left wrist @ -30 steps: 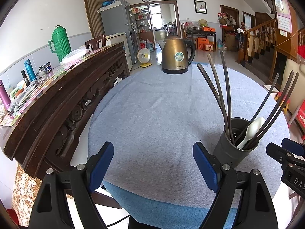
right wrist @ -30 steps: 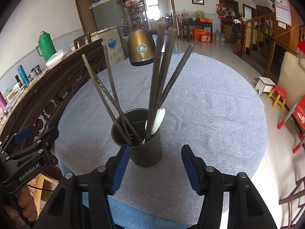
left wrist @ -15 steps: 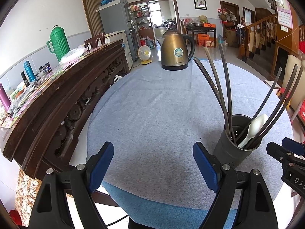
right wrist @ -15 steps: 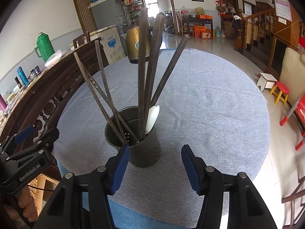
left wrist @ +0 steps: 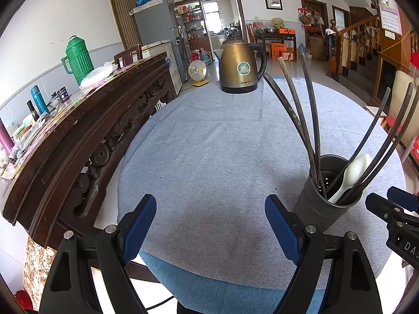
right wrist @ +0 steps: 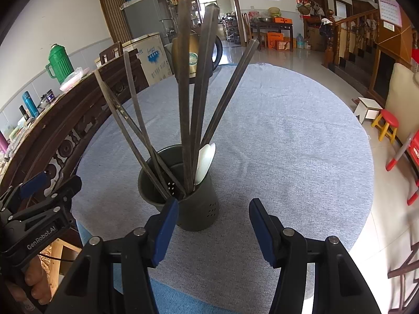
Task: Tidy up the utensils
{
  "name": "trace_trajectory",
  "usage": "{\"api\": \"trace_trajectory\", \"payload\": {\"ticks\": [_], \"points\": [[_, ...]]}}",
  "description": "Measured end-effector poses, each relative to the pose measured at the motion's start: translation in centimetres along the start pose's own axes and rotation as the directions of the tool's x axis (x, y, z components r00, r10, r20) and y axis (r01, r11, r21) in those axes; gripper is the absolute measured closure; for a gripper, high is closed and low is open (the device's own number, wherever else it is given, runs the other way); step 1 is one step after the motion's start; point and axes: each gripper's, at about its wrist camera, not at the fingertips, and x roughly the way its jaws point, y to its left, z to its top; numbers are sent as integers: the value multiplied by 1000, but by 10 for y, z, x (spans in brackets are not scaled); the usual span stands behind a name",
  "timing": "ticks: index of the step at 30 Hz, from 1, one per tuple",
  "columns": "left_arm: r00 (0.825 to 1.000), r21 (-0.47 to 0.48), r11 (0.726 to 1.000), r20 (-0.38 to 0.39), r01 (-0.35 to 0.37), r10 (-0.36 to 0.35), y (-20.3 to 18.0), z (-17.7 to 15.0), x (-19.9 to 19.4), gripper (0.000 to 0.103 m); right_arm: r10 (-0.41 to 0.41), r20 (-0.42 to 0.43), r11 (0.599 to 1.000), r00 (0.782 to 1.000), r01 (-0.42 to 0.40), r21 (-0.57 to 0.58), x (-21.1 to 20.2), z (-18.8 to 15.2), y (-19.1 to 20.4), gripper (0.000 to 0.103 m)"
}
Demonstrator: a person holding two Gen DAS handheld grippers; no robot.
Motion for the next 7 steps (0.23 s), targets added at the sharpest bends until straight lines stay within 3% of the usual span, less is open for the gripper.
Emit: {"api": "trace_trajectory", "payload": {"ticks": [7], "points": [[1000, 12, 1000, -11, 7, -7, -1, 3, 11, 18, -12, -6, 1000, 1000, 12, 0, 6, 2, -7, 43]]}}
